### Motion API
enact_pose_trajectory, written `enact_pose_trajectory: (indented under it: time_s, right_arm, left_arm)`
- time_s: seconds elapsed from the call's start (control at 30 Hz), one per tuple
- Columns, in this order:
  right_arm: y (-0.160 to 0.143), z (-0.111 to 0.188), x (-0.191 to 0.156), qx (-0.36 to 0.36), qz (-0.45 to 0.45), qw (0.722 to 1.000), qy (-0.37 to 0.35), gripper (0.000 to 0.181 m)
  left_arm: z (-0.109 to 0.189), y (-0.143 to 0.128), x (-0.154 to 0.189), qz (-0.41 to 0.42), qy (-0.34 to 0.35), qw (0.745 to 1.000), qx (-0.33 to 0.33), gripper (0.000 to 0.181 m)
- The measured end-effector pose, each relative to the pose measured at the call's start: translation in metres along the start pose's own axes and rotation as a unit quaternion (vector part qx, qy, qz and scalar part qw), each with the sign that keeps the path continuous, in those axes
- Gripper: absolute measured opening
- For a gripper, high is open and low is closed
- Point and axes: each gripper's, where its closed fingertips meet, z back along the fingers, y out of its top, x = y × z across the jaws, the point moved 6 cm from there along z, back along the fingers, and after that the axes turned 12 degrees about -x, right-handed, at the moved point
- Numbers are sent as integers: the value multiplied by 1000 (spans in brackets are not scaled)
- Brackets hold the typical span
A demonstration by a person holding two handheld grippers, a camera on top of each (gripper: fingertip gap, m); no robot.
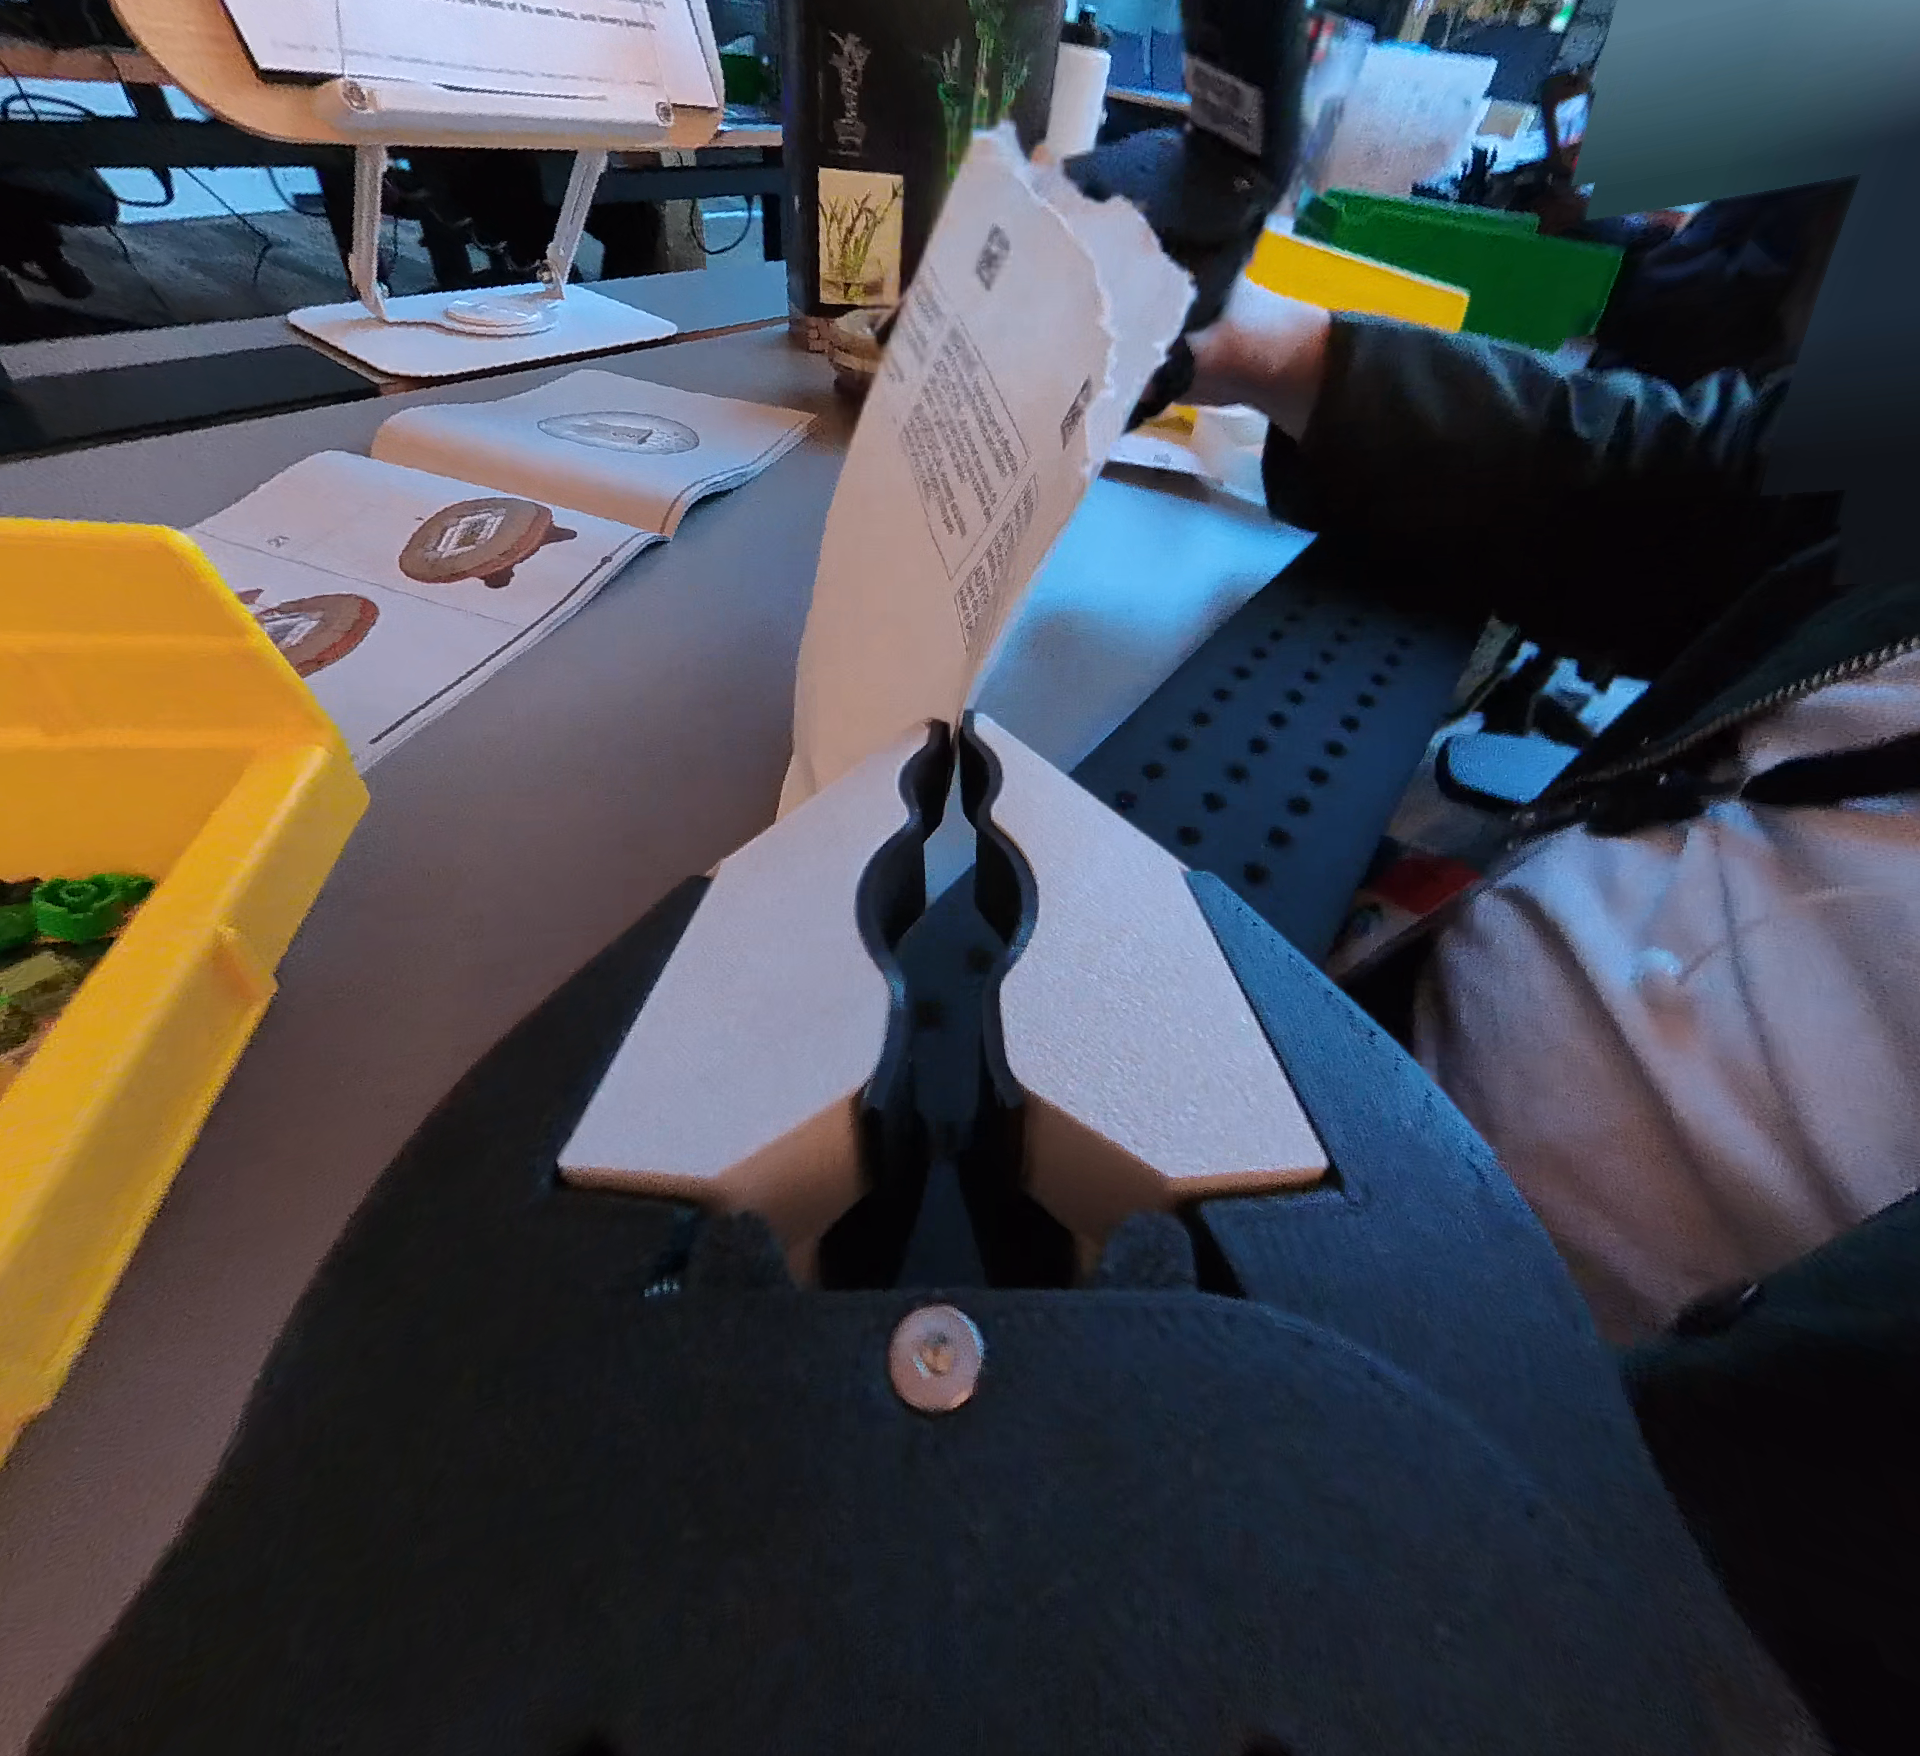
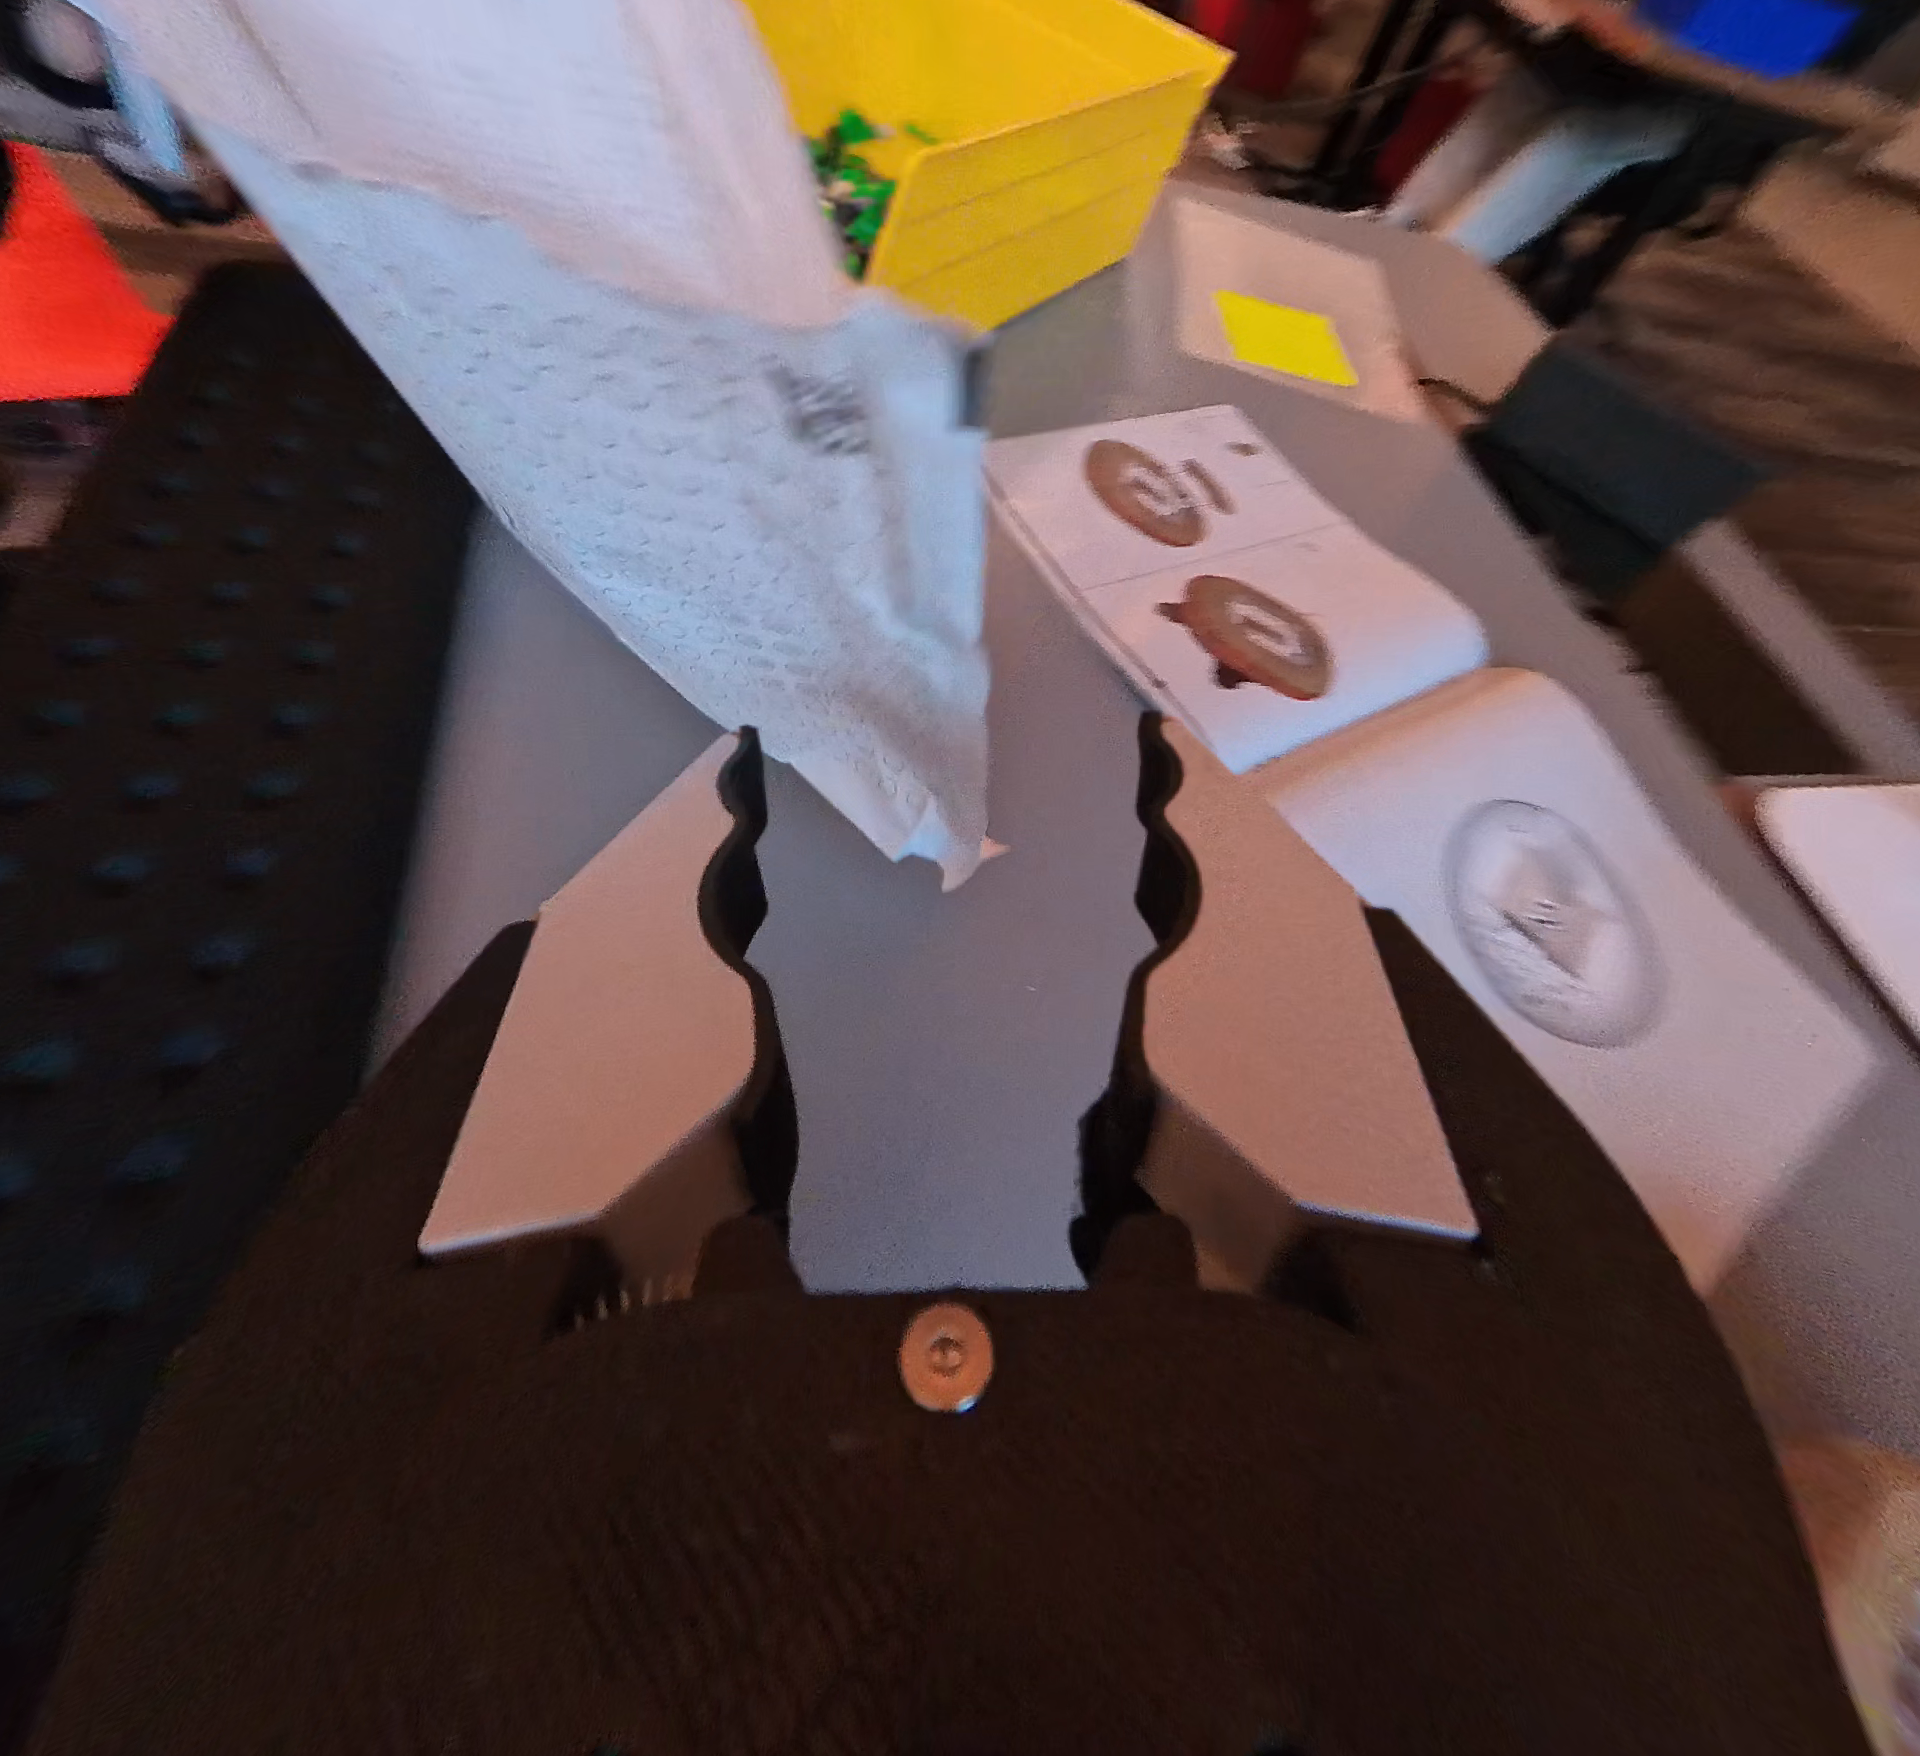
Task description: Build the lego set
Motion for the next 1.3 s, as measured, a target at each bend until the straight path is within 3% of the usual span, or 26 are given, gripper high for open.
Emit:
enact_pose_trajectory:
  time_s: [0.1, 0.27, 0.5, 0.97, 1.17, 1.3]
  right_arm:
    - [2, -11, -1, -15, 11, 997, 71, 67]
    - [5, -11, -16, 25, 49, 990, 127, 18]
    - [0, 5, -33, 74, 96, 989, 82, 2]
    - [-6, -5, -46, 62, 97, 984, 134, 5]
    - [-13, -9, -35, 46, 86, 989, 112, 7]
    - [-17, -10, -30, 37, 81, 991, 99, 9]
  left_arm:
    - [4, 1, 5, -37, 7, 999, -5, 0]
    - [1, -5, 4, -30, 23, 999, -12, 9]
    - [-6, -7, 2, -81, 74, 994, -24, 6]
    - [-30, -6, -1, -98, 85, 990, -62, 3]
    - [-21, -9, -11, -46, 103, 992, -52, 28]
    - [-17, -14, -8, -52, 101, 991, -69, 26]
